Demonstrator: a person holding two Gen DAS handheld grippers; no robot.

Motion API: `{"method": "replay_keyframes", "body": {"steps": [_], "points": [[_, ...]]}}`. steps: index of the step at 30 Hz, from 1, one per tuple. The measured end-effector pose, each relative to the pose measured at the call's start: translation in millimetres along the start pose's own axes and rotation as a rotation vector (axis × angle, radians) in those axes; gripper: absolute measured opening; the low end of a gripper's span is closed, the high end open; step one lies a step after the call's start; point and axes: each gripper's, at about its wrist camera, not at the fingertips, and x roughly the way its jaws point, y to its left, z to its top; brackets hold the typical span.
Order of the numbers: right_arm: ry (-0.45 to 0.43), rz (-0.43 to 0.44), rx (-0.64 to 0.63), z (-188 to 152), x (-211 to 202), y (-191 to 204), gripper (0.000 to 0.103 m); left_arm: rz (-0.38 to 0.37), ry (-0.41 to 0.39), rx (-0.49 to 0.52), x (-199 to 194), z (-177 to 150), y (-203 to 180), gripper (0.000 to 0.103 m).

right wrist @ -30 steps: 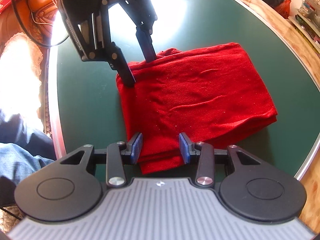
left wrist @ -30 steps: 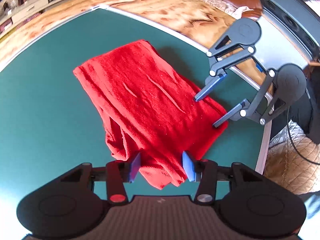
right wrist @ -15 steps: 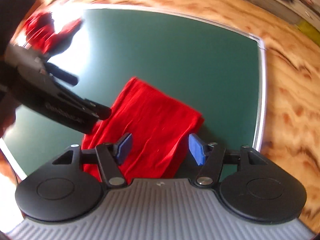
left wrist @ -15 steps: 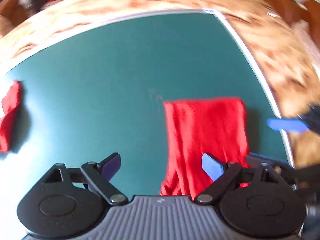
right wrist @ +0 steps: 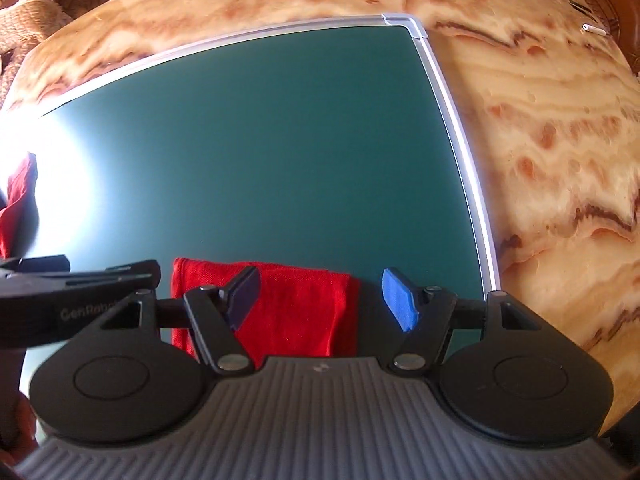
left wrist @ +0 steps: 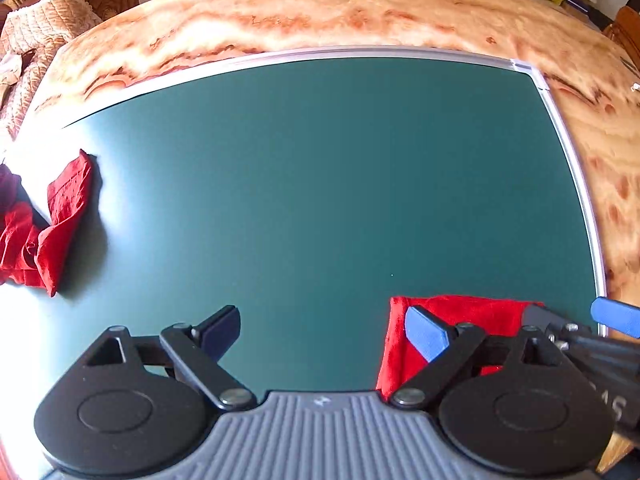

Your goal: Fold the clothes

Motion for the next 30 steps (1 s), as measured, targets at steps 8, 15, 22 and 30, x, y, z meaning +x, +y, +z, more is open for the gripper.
{"method": "replay_keyframes", "body": {"steps": [8,15,22,30], "points": [[0.029,-0.015,0.029,6,13,-5,0.076,0.005,0.022,-0.011,7,-3,-4,0.093],[0.049,-0.022,0.030,4,20,-2,0.076,0.014,0.029,-0.017,9,-5,-2,0.093],[0.054,-0.033,0.027,2,23,0,0.076,0.020,0.036,-0.027,9,-9,0,0.093],[0.065,-0.042,0.023,-4,26,1,0.076,0.024,0.036,-0.032,7,-13,-1,0.093]]}}
